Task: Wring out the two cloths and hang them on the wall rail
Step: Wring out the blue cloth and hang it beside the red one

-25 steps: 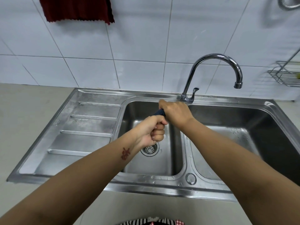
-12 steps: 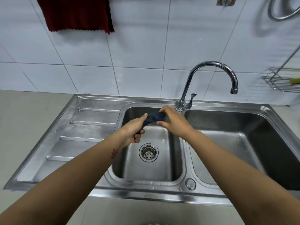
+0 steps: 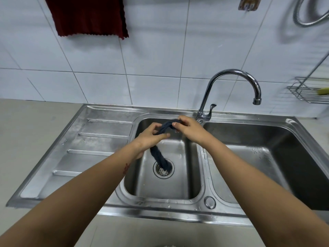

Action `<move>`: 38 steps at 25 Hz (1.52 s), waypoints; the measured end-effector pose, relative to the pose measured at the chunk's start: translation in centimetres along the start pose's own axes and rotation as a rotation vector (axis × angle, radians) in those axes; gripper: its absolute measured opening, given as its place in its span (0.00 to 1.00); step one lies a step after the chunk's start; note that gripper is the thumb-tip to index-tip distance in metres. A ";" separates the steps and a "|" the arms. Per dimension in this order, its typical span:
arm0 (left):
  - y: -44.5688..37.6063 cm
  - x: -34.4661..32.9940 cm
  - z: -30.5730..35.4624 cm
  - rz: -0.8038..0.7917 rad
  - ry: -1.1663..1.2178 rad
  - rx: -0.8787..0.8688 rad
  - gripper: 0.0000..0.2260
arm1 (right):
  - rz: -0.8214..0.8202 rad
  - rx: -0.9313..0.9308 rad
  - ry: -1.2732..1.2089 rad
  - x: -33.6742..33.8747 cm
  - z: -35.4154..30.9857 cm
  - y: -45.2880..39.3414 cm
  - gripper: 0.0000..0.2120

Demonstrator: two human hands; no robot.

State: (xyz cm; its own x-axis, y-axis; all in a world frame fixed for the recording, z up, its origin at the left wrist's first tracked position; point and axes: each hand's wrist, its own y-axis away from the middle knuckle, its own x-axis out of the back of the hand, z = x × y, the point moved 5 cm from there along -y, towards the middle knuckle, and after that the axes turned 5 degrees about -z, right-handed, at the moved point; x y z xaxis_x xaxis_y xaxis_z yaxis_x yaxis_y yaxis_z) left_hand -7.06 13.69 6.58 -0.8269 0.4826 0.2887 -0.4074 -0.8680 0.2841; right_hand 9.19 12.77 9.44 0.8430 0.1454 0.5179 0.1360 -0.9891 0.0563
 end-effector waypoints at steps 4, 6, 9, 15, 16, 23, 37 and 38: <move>0.1 -0.8 1.5 0.019 0.035 -0.173 0.09 | -0.035 0.017 -0.127 -0.1 -1.5 0.2 0.08; 0.1 -1.0 2.0 0.080 0.066 -0.228 0.05 | -0.006 0.017 -0.192 0.0 -1.8 0.5 0.11; -0.1 -1.2 2.2 0.096 0.096 -0.225 0.08 | 0.028 -0.006 -0.328 0.0 -1.8 0.5 0.08; -0.6 -1.1 2.5 0.092 0.134 -0.217 0.10 | 0.046 -0.079 -0.342 0.1 -1.1 0.4 0.08; -0.7 -0.9 2.4 0.114 0.125 -0.221 0.09 | 0.046 -0.092 -0.336 0.1 -1.0 0.4 0.08; -0.9 -0.3 2.6 0.295 0.153 -0.216 0.11 | 0.068 -0.217 -0.463 -0.3 -0.3 0.4 0.05; -1.0 -0.6 4.0 0.193 0.416 -0.171 0.06 | 0.109 -0.186 -0.916 -0.5 0.1 0.2 0.11; -1.0 -0.5 4.0 0.213 0.423 -0.158 0.06 | 0.104 -0.170 -0.903 -0.3 0.2 0.3 0.08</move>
State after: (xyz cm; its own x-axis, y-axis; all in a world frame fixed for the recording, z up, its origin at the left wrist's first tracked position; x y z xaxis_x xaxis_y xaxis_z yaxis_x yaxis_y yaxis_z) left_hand -4.63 14.80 9.78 -0.9697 0.2309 -0.0803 -0.2387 -0.9651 0.1078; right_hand 9.06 12.39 9.14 0.9422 -0.0526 -0.3308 0.0184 -0.9780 0.2080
